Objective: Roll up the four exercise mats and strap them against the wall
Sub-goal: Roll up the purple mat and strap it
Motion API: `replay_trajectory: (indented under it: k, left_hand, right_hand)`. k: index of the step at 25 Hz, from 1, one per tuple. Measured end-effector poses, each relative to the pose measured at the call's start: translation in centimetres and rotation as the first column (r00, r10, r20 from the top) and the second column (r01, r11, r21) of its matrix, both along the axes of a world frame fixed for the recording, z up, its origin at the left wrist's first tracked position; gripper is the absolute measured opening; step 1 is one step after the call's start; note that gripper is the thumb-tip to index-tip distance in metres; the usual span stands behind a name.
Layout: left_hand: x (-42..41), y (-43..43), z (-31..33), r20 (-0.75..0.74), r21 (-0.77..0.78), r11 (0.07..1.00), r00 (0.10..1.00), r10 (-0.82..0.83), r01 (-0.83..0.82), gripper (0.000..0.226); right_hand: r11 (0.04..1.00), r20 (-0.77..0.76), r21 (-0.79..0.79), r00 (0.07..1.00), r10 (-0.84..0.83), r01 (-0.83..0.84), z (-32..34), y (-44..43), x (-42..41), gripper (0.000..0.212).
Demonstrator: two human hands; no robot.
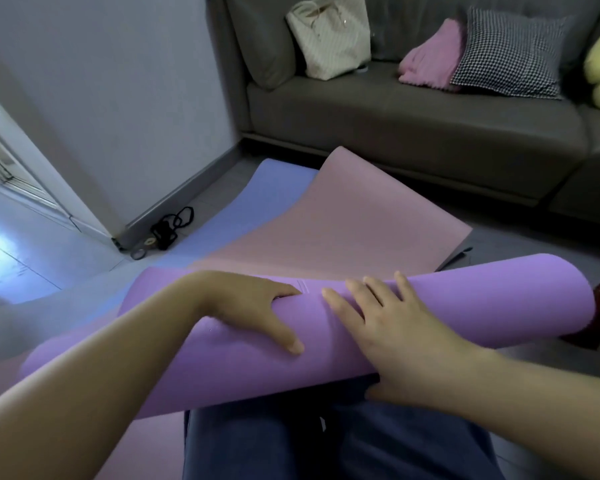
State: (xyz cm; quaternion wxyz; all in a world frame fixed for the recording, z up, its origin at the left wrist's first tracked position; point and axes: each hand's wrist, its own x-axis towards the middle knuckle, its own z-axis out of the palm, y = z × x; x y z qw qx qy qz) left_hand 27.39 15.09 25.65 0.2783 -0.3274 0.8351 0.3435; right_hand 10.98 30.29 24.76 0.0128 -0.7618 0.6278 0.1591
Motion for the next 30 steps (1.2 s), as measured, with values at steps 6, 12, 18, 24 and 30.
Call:
replay_trajectory:
  k: [6,12,18,24,30]
  left_hand:
    - [1.5,2.5,-0.6,-0.102,-0.551,0.834,0.994,-0.039,-0.024,0.089]
    - [2.1,4.2,-3.7,-0.109,-0.816,0.578,0.99,-0.093,-0.035,0.116]
    - [4.2,2.9,0.3,-0.205,-0.474,0.879,0.977,-0.058,-0.047,0.097]
    - [2.8,2.8,-0.1,-0.051,-0.276,0.96,0.997,-0.061,0.045,0.09]
    - [0.5,-1.4,0.8,0.14,0.025,0.999,0.99,-0.03,0.026,0.079]
  right_hand:
    - [0.996,0.159,0.05,0.984,-0.075,0.068,-1.0,-4.0,-1.6,0.11]
    - [0.903,0.313,0.422,0.921,-0.231,0.083,0.7,-9.0,-2.7,0.095]
    - [0.768,0.291,0.639,0.91,-0.294,0.043,4.7,-10.1,-2.3,0.07]
    - [0.811,0.353,0.585,0.889,-0.29,0.033,2.9,-5.8,-1.9,0.081]
    - [0.998,0.074,-0.06,0.997,-0.01,0.015,-1.2,-0.5,0.5,0.135]
